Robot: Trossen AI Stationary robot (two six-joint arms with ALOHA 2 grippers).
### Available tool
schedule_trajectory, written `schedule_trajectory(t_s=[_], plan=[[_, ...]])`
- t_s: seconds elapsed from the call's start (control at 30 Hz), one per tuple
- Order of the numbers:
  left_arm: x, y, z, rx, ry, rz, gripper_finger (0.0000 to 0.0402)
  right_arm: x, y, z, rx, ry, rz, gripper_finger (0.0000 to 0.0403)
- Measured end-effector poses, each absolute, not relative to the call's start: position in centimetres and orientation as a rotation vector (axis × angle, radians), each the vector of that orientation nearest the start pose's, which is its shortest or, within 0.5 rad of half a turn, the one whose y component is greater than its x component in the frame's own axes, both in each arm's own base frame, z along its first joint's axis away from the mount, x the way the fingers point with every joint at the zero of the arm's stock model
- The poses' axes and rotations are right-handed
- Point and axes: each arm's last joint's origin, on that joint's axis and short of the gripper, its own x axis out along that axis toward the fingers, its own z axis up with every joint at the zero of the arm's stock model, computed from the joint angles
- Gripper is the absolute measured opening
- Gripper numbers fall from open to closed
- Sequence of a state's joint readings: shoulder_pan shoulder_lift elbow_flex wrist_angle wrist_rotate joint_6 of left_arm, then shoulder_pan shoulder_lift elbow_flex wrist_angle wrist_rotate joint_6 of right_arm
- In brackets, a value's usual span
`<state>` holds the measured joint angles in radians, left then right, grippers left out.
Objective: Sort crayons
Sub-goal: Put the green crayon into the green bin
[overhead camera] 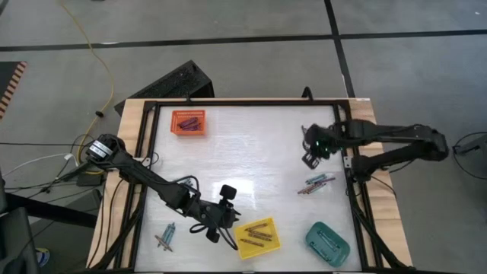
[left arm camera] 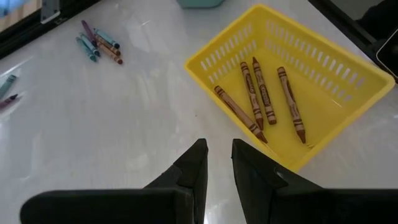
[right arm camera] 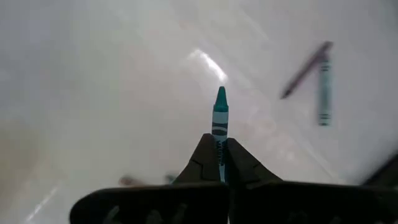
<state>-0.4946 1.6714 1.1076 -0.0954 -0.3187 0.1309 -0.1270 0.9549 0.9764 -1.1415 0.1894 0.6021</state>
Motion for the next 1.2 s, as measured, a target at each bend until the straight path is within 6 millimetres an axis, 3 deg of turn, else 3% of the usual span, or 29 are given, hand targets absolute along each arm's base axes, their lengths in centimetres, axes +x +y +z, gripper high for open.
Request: schedule_trajectory(t_s=[0.33,0.87,1.2], plan=[[32.2,-16.3,22.8,0.386,0.592,-0.209,0.0064,17.5,3.2,28.7,0.489,1.013,-0.473,0.0000],[32.2,-16.3,22.8,0.367,0.593,-0.201,0.0064,20.8,7.7,27.0,0.481,0.983,-0.332,0.0000],[32.3,-16.2,22.8,0.364,0.592,-0.198,0.0064,20.4,10.1,27.4,0.530,0.913,-0.281,0.0000]])
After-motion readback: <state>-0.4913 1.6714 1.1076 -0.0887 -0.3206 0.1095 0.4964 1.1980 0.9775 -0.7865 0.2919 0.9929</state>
